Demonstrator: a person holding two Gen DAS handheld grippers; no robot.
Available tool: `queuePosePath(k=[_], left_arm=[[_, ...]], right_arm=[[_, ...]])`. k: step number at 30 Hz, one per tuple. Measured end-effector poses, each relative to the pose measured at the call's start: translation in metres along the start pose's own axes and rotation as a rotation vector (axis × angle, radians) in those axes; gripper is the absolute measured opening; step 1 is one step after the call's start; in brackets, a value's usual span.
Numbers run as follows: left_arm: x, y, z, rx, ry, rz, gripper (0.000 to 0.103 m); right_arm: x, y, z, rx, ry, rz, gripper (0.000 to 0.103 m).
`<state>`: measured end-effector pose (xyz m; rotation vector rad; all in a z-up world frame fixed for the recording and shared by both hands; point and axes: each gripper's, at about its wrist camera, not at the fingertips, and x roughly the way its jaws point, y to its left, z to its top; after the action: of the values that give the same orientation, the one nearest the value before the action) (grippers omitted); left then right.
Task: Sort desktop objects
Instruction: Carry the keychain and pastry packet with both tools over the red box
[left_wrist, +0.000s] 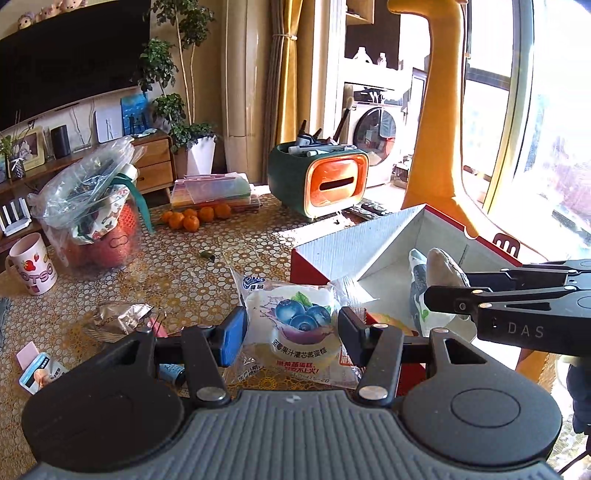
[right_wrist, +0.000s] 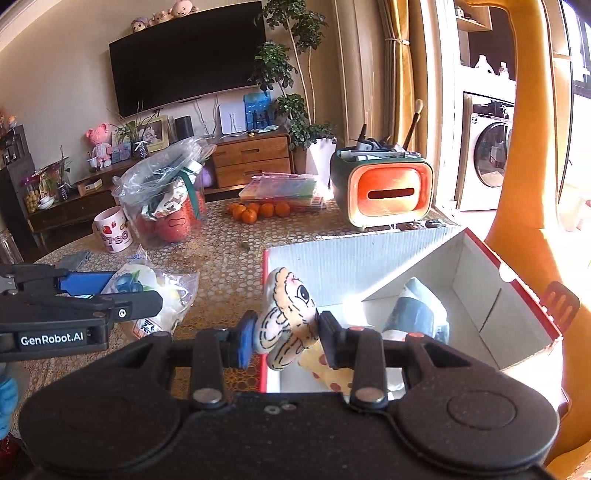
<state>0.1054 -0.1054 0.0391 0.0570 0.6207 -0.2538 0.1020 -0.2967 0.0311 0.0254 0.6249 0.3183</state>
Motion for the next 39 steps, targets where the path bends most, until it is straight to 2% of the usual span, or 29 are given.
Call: queuePosePath(k=[17, 27, 32, 39], left_arm=[[0.059, -0.073, 0.027, 0.147, 0.034, -0.062, 0.054], [0.110, -0.094, 0.040, 0.251, 0.085, -0.027, 0.054], [0.136, -0.103, 0.040, 0.315, 0.132, 0.009, 0.054], [0.161, -0.113, 0.043, 0.347, 0.207, 0.009, 0.054]], right_arm=[[0.008, -0.079, -0.005, 0.055, 0.009, -0.111, 0.035], [0.036, -0.114, -0.006, 0.083, 0.057, -0.165, 0.035], [0.050, -0.123, -0.007, 0.081, 0.090, -0.177, 0.035], [0.065, -0.129, -0.013, 0.076, 0.138, -0.190, 0.035]])
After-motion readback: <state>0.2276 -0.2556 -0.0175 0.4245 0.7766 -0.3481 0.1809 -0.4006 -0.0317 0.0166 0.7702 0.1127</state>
